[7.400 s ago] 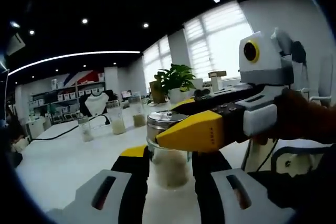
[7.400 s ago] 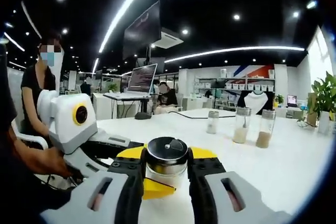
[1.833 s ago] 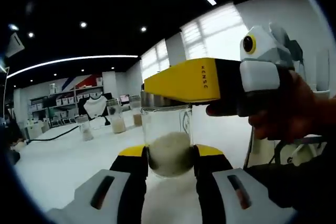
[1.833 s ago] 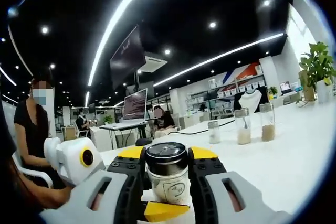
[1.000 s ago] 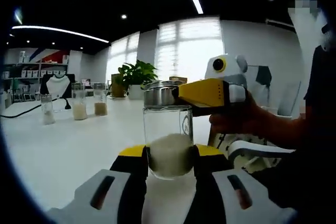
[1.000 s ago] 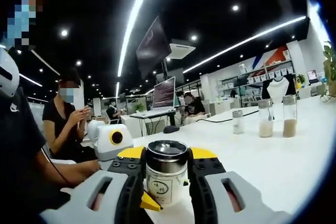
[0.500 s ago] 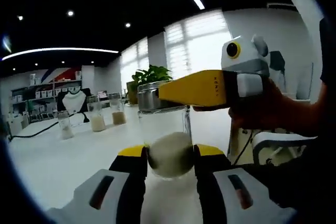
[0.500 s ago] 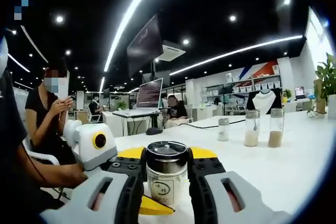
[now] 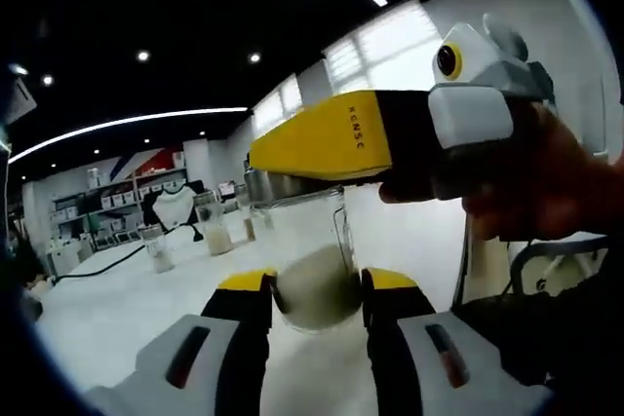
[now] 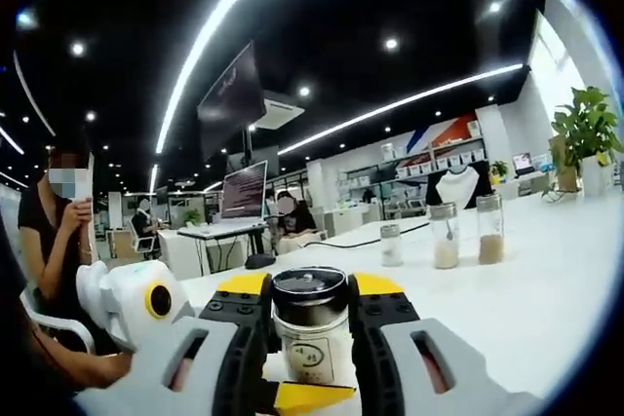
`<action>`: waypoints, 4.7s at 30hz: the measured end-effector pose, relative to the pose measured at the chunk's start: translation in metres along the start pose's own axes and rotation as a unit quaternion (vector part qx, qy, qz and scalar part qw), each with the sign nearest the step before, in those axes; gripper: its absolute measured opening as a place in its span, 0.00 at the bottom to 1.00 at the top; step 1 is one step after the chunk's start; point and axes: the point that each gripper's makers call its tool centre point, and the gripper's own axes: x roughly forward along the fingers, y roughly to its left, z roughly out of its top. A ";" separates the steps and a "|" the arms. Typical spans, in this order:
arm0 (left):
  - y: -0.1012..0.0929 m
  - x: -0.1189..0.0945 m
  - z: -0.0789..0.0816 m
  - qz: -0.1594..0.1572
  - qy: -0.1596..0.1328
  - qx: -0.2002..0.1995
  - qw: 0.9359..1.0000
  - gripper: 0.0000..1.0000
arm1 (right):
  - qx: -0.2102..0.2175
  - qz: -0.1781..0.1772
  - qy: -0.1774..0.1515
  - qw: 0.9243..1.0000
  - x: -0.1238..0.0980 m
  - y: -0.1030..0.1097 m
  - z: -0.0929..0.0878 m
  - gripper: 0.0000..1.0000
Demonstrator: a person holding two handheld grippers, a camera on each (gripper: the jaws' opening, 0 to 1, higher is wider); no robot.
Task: Rotate the seasoning bottle until the label or dispensing opening points toward the visible target arrow and the bottle remains upright within the marked orientation range
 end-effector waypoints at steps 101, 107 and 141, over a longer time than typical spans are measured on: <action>-0.017 -0.015 -0.007 -0.126 0.032 -0.008 0.992 0.36 | -0.069 0.157 0.092 0.981 -0.013 0.023 -0.021 0.28; -0.010 -0.014 -0.006 -0.110 0.030 -0.004 0.993 0.38 | -0.061 0.152 0.083 0.983 -0.006 0.022 -0.019 0.28; 0.081 -0.059 -0.002 -0.010 0.023 -0.087 0.996 1.00 | -0.047 0.162 0.091 0.981 0.082 0.012 -0.029 0.28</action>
